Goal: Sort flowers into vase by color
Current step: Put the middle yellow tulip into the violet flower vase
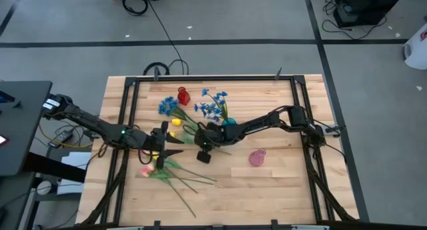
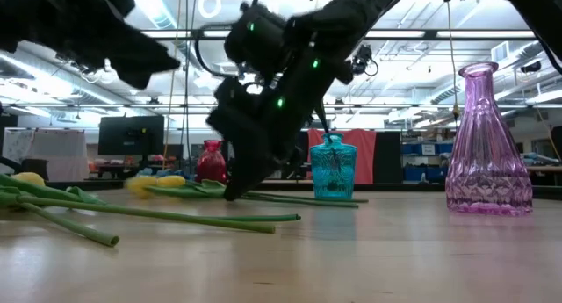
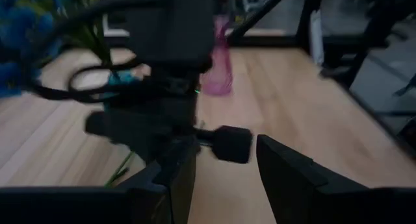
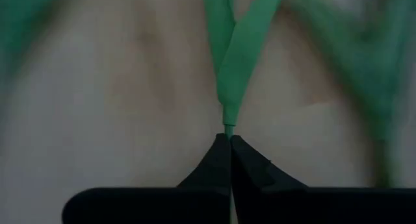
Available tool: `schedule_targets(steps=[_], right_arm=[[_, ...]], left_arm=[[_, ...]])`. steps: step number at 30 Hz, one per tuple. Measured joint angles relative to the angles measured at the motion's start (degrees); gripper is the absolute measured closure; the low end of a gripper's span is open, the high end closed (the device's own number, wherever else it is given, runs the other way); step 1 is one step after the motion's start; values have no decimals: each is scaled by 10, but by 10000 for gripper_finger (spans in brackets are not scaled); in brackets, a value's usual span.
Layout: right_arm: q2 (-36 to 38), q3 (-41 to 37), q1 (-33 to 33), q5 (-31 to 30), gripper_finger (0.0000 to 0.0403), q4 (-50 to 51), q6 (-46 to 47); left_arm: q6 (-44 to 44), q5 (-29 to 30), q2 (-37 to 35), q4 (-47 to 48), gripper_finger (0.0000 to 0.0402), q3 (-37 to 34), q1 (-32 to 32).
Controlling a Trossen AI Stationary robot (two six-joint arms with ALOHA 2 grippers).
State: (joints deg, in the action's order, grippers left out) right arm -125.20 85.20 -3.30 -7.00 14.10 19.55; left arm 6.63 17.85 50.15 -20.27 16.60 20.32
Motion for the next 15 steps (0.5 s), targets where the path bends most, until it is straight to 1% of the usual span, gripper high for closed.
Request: schedule_targets(steps=[6,15], right_arm=[[40,1,-18,4,397,-7,-5],[93,1,-46,6,397,-3,-33]], left_arm=[[-2,0,-47,3,234,0,20],[-8,7,-61,0,234,0,31]])
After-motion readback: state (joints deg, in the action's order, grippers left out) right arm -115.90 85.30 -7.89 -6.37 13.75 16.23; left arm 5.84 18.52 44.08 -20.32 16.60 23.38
